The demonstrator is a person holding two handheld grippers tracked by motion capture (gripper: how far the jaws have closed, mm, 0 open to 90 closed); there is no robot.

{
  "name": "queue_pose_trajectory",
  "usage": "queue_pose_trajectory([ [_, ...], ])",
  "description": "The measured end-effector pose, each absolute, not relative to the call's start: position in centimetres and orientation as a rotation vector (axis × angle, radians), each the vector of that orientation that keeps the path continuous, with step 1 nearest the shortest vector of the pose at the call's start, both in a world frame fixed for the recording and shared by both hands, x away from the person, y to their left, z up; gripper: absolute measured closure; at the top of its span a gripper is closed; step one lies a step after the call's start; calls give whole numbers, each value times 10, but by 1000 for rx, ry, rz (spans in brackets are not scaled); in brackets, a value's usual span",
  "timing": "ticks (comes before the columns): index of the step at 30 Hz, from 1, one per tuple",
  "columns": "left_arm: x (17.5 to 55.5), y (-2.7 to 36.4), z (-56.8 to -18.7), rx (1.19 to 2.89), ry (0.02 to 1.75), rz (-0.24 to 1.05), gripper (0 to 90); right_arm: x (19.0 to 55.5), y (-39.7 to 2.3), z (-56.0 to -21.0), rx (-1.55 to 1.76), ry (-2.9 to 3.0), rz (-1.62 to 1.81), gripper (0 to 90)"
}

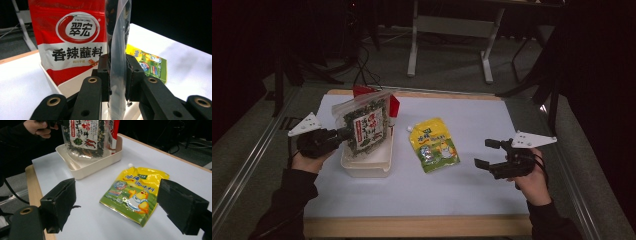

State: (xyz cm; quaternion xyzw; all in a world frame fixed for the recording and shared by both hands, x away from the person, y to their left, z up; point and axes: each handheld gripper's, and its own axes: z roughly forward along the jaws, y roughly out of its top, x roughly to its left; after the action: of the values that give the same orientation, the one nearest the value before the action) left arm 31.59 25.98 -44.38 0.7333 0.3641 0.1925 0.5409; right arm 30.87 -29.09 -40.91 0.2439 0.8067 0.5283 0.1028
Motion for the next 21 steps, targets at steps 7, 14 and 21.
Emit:
queue_pose_trajectory([
  [7, 322, 254, -444, 1778, 852, 463, 789, 309, -291, -410, 721, 2391, 1559, 155],
  [14, 328, 250, -450, 1797, 850, 467, 790, 308, -293, -411, 722, 2393, 1563, 158],
  [21, 325, 264, -466, 1778, 879, 439, 787, 308, -291, -412, 715, 2399, 1557, 158],
])
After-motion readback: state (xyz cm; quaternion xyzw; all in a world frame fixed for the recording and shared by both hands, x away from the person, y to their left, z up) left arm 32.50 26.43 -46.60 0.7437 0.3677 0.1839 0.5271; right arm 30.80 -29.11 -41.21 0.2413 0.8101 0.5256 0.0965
